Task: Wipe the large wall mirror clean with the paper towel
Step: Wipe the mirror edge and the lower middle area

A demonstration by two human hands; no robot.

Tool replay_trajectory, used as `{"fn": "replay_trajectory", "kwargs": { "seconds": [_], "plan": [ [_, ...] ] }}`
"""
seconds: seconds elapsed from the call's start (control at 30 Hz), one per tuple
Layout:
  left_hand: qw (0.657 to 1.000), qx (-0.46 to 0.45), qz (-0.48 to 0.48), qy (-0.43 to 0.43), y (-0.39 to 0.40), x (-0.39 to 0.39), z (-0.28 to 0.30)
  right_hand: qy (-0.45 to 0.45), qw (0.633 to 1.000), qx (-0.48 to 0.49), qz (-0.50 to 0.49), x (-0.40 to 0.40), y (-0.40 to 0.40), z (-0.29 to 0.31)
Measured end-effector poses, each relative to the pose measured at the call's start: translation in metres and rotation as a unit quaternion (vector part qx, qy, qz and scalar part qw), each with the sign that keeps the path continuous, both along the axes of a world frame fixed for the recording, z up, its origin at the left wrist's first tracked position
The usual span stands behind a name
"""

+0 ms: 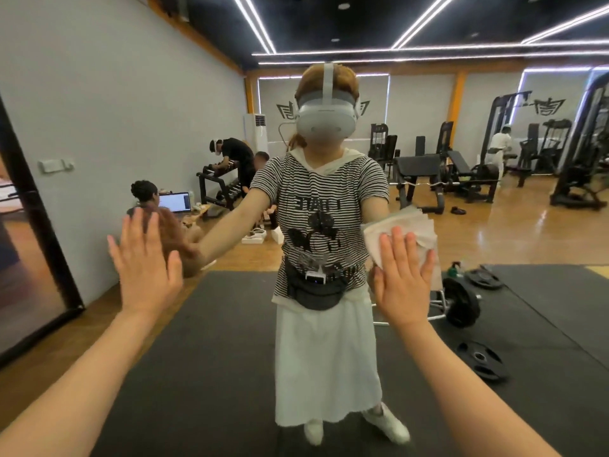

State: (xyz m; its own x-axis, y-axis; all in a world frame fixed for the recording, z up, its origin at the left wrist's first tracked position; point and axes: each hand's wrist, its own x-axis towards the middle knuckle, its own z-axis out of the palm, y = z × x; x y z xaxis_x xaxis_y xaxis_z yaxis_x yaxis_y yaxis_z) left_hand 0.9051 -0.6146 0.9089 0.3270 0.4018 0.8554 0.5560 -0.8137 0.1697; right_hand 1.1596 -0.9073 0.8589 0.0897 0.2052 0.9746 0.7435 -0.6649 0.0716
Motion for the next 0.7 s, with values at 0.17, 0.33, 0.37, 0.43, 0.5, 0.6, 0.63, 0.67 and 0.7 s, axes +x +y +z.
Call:
{"fn": "replay_trajectory", "kwargs": {
  "seconds": [0.17, 0.33, 0.37, 0.43, 0.5, 0.6, 0.63, 0.67, 0.7],
  "plan": [
    [0.999, 0.026, -0.017, -0.031, 0.021, 0.014, -0.009, 0.008, 1.000, 0.001, -0.002, -0.002, 0.000, 0.003],
    [0.993, 0.093, -0.023, -0.072, 0.034, 0.019, -0.015, 0.039, 0.998, 0.028, 0.045, -0.008, -0.001, 0.010],
    [0.992, 0.098, -0.024, -0.077, 0.034, 0.019, -0.015, 0.045, 0.996, 0.041, 0.058, -0.010, 0.001, 0.012],
    [0.991, 0.104, -0.025, -0.081, 0.034, 0.020, -0.016, 0.067, 0.993, 0.078, 0.065, -0.016, 0.009, 0.013],
    [0.990, 0.108, -0.024, -0.088, 0.036, 0.021, -0.017, 0.115, 0.982, 0.142, 0.049, -0.029, 0.031, 0.015],
    [0.990, 0.111, -0.022, -0.087, 0.037, 0.021, -0.018, 0.205, 0.949, 0.240, 0.026, -0.061, 0.075, 0.026],
    [0.989, 0.113, -0.021, -0.089, 0.037, 0.021, -0.018, 0.210, 0.948, 0.237, 0.024, -0.072, 0.089, 0.029],
    [0.989, 0.114, -0.020, -0.089, 0.037, 0.022, -0.018, 0.200, 0.957, 0.209, 0.024, -0.082, 0.101, 0.029],
    [0.989, 0.114, -0.018, -0.088, 0.037, 0.022, -0.019, 0.180, 0.969, 0.166, 0.027, -0.090, 0.111, 0.026]
  ]
}}
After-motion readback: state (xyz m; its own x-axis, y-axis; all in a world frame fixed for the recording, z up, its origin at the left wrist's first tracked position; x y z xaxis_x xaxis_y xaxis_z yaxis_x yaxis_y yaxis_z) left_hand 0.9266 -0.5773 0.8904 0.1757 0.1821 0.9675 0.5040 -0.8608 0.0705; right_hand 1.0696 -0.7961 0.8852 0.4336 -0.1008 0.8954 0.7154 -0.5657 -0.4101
